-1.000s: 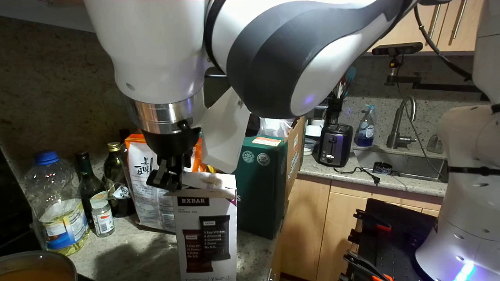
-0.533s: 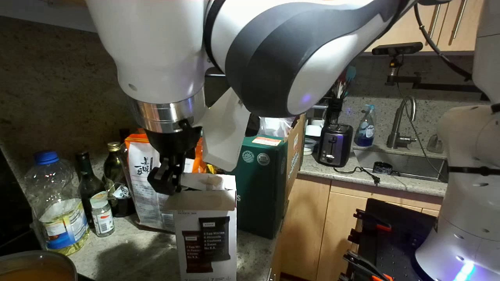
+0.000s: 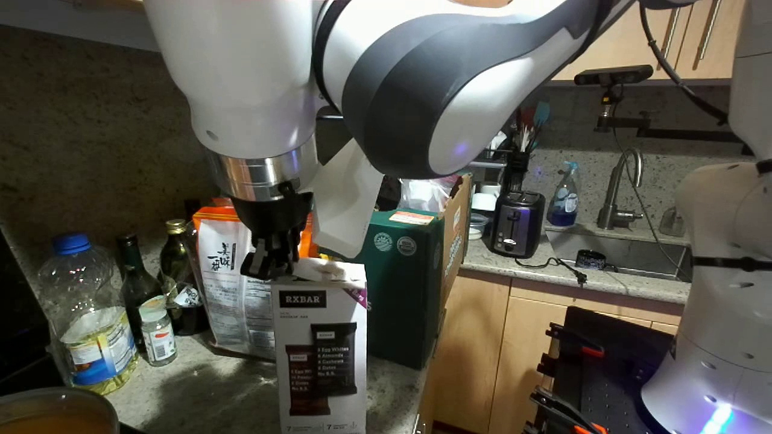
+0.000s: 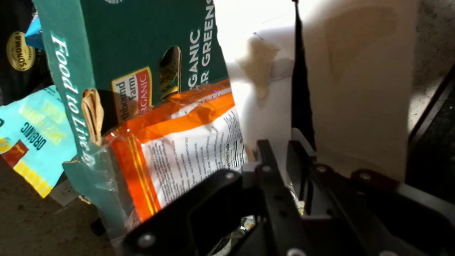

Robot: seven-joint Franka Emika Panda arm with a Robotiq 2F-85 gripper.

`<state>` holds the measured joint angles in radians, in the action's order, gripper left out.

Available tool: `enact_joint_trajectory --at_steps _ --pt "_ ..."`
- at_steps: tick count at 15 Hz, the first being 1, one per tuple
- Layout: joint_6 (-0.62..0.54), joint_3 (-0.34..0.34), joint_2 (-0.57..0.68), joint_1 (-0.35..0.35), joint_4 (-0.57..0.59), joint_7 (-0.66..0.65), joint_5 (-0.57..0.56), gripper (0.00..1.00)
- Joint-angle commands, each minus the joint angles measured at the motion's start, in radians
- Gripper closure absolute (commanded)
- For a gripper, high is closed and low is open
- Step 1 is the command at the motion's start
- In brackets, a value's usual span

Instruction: Pick up the white box, put it on the table and open it

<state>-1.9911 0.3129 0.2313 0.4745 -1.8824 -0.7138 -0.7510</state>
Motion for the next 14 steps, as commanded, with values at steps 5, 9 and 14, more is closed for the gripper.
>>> enact_joint_trajectory --at_steps 5,9,14 --pt "0.036 0.001 -0.013 0.004 -0.008 -0.012 0.009 0.99" --pt "0.035 0.002 -0.012 0.007 -0.007 -0.014 0.006 0.71" --pt "0.026 -0.003 0.003 -0.002 -0.001 -0.004 0.016 0.63"
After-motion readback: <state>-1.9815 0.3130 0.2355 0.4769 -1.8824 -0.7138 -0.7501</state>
